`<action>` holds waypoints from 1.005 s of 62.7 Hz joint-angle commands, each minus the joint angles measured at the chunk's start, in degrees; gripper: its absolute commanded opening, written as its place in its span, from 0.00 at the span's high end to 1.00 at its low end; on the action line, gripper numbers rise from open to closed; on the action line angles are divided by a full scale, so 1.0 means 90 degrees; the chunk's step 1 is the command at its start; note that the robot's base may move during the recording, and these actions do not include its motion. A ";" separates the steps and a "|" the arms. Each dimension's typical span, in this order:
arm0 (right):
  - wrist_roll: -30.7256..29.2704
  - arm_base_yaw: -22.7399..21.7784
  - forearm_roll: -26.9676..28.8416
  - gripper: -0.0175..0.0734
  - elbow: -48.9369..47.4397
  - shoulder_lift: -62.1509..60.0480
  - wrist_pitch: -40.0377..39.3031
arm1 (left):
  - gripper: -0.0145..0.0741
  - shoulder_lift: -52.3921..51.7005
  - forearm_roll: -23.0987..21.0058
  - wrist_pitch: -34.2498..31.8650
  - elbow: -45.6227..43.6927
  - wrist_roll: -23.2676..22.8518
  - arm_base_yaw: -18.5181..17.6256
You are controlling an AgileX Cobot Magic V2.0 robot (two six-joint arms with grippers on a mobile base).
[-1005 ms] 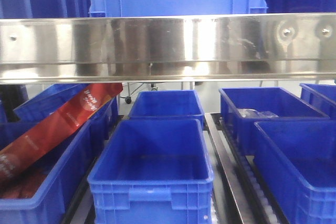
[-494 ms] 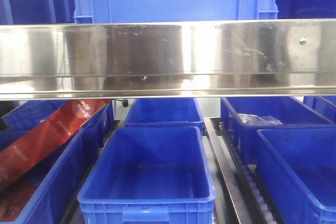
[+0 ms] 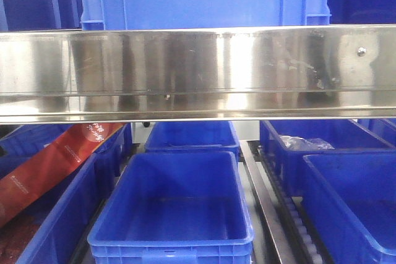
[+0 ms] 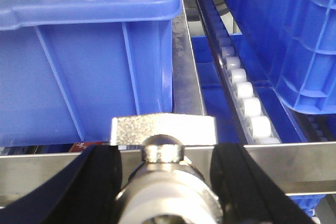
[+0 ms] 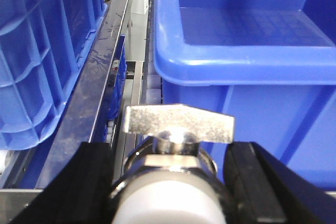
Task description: Place valve from conveyor to right shelf box
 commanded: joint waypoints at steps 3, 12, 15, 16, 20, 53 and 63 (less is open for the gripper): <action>-0.0002 -0.0007 -0.0034 0.99 -0.0033 -0.0056 -0.0540 | 0.96 -0.0034 -0.0021 -0.0334 -0.0045 -0.0017 -0.0028; -0.0002 -0.0007 -0.0034 0.99 -0.0033 -0.0056 -0.0540 | 0.96 -0.0036 -0.0021 -0.0348 -0.0045 -0.0017 -0.0028; -0.0002 -0.0007 -0.0034 0.99 -0.0033 -0.0056 -0.0540 | 0.96 -0.0036 -0.0021 -0.0348 -0.0045 -0.0017 -0.0028; -0.0002 -0.0007 -0.0034 0.99 -0.0033 -0.0056 -0.0556 | 0.96 -0.0036 -0.0021 -0.0348 -0.0045 -0.0017 -0.0028; -0.0002 -0.0007 -0.0034 0.99 -0.0033 -0.0056 -0.0556 | 0.96 -0.0036 -0.0021 -0.0348 -0.0045 -0.0017 -0.0028; -0.0002 -0.0007 0.0145 0.99 -0.0061 -0.0056 -0.0354 | 0.96 -0.0036 -0.0076 -0.0971 -0.0045 -0.0167 -0.0014; -0.0002 0.0025 0.0451 0.99 -0.0139 -0.0056 -0.0299 | 0.96 0.0106 -0.0108 -0.1002 -0.0113 -0.0179 -0.0014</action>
